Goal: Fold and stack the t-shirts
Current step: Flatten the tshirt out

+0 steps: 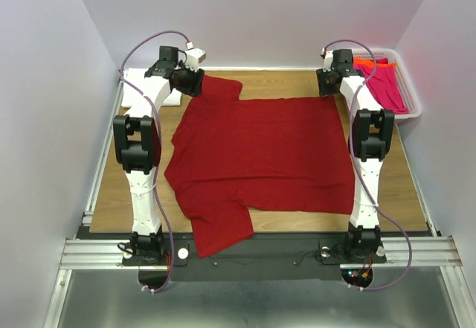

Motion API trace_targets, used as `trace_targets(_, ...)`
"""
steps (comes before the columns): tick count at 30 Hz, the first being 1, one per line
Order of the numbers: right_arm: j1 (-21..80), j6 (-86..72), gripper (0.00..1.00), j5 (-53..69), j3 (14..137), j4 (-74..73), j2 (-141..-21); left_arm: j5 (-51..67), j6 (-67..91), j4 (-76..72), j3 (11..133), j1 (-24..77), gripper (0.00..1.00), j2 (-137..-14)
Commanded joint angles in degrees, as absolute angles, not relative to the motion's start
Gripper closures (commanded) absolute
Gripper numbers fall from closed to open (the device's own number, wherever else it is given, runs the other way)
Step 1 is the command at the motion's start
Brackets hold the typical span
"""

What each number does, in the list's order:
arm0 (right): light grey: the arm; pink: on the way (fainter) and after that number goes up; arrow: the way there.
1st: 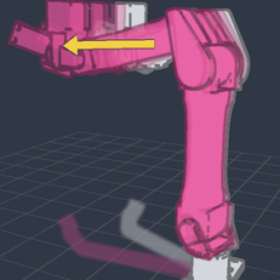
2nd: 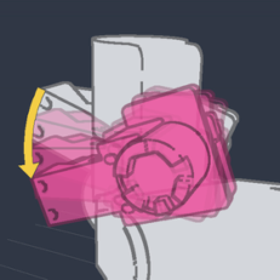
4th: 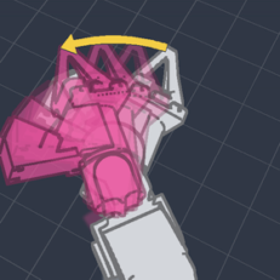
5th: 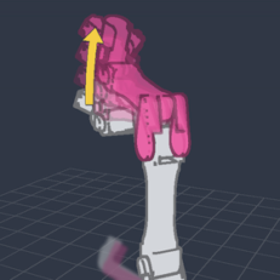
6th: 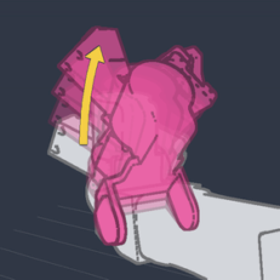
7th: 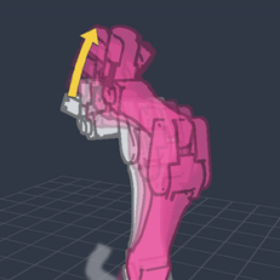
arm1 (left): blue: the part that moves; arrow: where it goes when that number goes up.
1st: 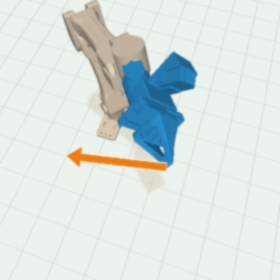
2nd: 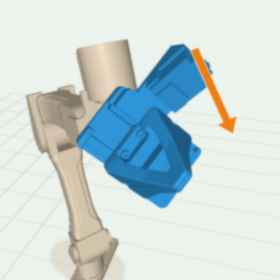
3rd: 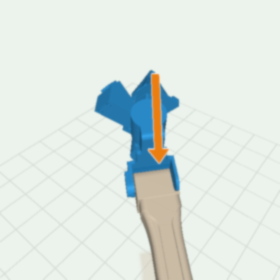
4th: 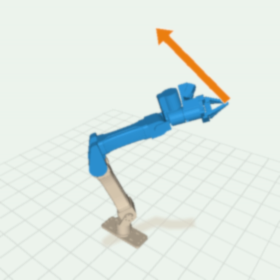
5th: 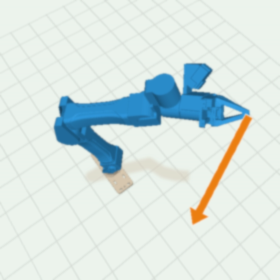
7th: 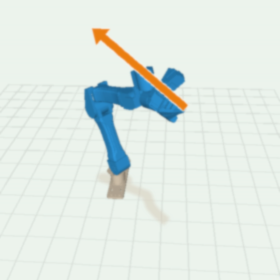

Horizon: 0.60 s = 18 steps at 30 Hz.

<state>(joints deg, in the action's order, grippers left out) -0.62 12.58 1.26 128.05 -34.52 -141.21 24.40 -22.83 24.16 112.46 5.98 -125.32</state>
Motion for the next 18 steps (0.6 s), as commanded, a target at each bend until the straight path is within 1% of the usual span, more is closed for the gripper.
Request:
trace_targets(1, -0.97, 10.72, 0.50, -7.91, 123.06, -28.74, -139.92, 24.43, -20.57, 20.92, 115.84, 6.59, 0.41, -126.21)
trace_targets(4, -0.70, 9.85, 0.47, -11.06, 120.41, -26.37, -139.13, 22.77, -20.04, 19.78, 115.75, 7.12, 0.41, -127.35)
trace_targets(11, -0.53, 7.74, 0.43, -14.67, 120.23, -25.40, -140.89, 20.92, -19.34, 18.98, 117.51, 7.73, 0.41, -130.42)
trace_targets(16, -0.35, 7.12, 0.44, -12.83, 119.97, -25.31, -141.42, 19.69, -18.90, 20.38, 117.25, 8.00, 0.41, -131.22)
trace_targets(18, -0.26, 7.21, 0.43, -12.31, 119.18, -25.31, -140.89, 19.51, -20.39, 21.35, 114.89, 8.00, 0.41, -130.00)
